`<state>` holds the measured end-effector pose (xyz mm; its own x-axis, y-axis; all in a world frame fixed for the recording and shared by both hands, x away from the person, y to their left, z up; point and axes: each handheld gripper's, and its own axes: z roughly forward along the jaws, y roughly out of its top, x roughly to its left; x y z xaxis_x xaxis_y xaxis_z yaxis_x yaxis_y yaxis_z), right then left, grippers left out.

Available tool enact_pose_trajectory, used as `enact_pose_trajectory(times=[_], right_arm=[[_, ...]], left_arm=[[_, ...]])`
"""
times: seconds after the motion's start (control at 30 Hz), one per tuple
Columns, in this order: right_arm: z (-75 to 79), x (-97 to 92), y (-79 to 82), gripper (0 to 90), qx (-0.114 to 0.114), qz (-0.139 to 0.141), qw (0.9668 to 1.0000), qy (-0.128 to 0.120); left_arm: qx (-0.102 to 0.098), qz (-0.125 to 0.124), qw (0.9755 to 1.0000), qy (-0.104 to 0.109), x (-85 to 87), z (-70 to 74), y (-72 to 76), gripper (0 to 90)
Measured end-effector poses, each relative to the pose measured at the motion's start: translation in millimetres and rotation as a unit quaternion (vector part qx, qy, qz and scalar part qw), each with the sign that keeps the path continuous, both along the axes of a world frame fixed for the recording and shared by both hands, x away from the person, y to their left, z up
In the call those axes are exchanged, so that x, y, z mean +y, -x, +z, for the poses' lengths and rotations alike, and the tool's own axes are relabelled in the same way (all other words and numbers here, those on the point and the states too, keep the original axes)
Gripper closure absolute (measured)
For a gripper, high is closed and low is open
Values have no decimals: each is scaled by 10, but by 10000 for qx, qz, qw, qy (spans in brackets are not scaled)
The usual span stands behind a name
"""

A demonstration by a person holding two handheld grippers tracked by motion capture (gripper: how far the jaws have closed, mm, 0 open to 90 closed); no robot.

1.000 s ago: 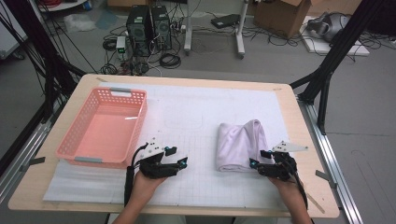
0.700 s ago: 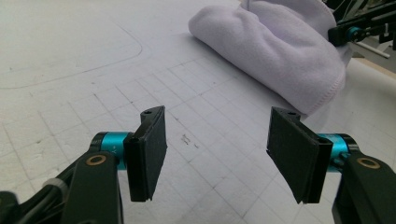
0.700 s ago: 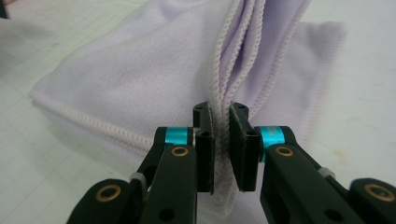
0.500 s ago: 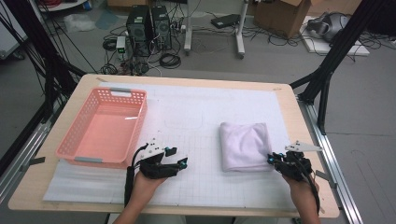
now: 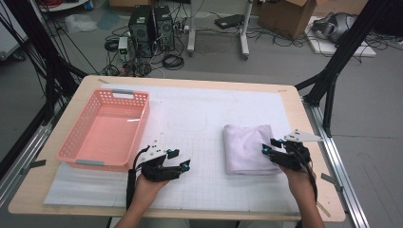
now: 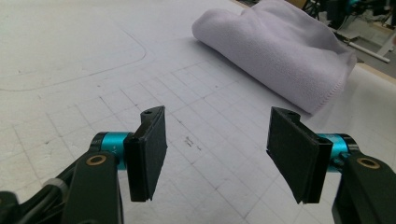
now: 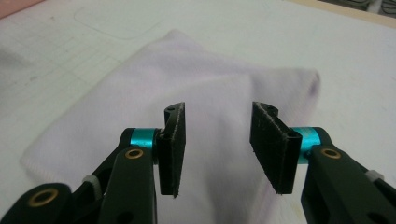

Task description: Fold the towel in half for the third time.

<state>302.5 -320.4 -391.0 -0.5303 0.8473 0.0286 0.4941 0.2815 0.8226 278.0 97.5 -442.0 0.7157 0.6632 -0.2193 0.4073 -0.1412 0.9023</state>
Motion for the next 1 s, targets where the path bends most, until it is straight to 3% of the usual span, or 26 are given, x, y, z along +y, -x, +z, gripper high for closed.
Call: enact_pose_trajectory(times=[0.27, 0.4, 0.57, 0.7, 0.83, 0.9, 1.0], right_arm=[[24, 351, -460, 559, 94, 244, 9996, -114], [-86, 479, -552, 569, 326, 276, 9987, 288], [-277, 349, -544, 584, 609, 137, 9971, 441], [-344, 212, -454, 591, 640, 47, 9968, 479], [-347, 142, -347, 592, 571, 29, 9970, 518], [-315, 126, -348, 591, 637, 2, 9969, 456], [-227, 163, -382, 580, 532, 53, 9977, 411]], left_arm=[[6, -44, 10000, -25, -8, -6, 5, 378], [15, -55, 10000, -29, -11, -13, 10, 379], [6, -60, 10000, -47, -16, -13, 14, 378], [7, -36, 10000, -27, -13, -14, 14, 378], [10, -26, 10000, -49, -1, -12, 9, 378], [8, -21, 10000, -47, -4, -12, 11, 378], [1, -29, 10000, -39, -10, -13, 11, 378]])
